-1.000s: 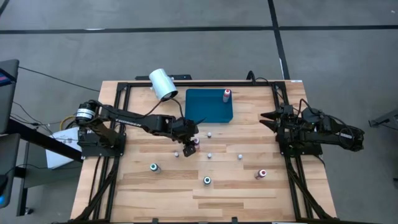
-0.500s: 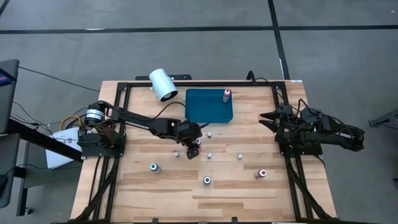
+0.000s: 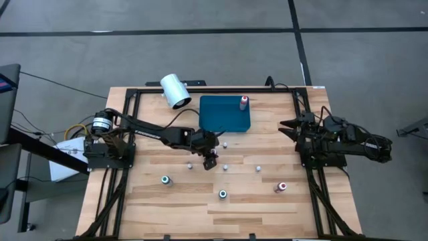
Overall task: Pick & Place food coloring
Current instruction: Put the large pink food coloring bottle into the blue bin
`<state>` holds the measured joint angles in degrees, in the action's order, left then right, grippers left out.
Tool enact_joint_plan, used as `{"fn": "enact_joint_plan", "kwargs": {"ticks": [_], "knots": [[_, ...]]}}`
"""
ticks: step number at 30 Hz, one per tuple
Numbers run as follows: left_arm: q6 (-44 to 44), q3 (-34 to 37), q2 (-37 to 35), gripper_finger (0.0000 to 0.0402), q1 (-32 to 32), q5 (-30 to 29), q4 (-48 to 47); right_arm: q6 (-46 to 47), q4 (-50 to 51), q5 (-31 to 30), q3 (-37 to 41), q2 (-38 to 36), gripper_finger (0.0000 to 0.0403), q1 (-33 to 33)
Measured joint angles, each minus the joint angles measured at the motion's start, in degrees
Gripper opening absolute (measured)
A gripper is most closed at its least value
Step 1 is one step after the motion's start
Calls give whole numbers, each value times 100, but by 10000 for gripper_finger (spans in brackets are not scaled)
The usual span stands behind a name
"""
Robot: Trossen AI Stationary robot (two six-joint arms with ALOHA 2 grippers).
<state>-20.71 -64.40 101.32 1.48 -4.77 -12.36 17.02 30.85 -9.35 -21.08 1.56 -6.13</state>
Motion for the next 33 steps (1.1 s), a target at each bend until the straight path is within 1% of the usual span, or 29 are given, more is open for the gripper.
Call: {"fn": "enact_joint_plan", "kwargs": {"ticks": [4, 10, 12, 20, 24, 26, 29, 33], "knots": [[4, 0, 0, 188, 0, -23, -7, 0, 0, 1, 0, 0, 160, 0], [81, -8, 0, 119, -2, -37, 32, 0, 0, 1, 0, 0, 157, 0], [82, -11, 0, 106, -8, -25, 25, 0, 0, 1, 0, 0, 157, 0], [38, -17, 0, 106, -8, -51, 2, 2, 0, 1, 0, 0, 162, 0], [68, -187, 10, 107, -9, -50, -162, 0, 0, 1, 0, 0, 161, 0], [150, -382, 13, 106, -24, -101, -262, 2, 0, 1, 0, 0, 160, 0], [305, -788, 13, 106, -76, -232, -723, 2, 0, 3, 0, 0, 159, 0], [500, -1401, 13, 107, -196, -575, -1316, 2, 0, 1, 0, 0, 161, 0]]}}
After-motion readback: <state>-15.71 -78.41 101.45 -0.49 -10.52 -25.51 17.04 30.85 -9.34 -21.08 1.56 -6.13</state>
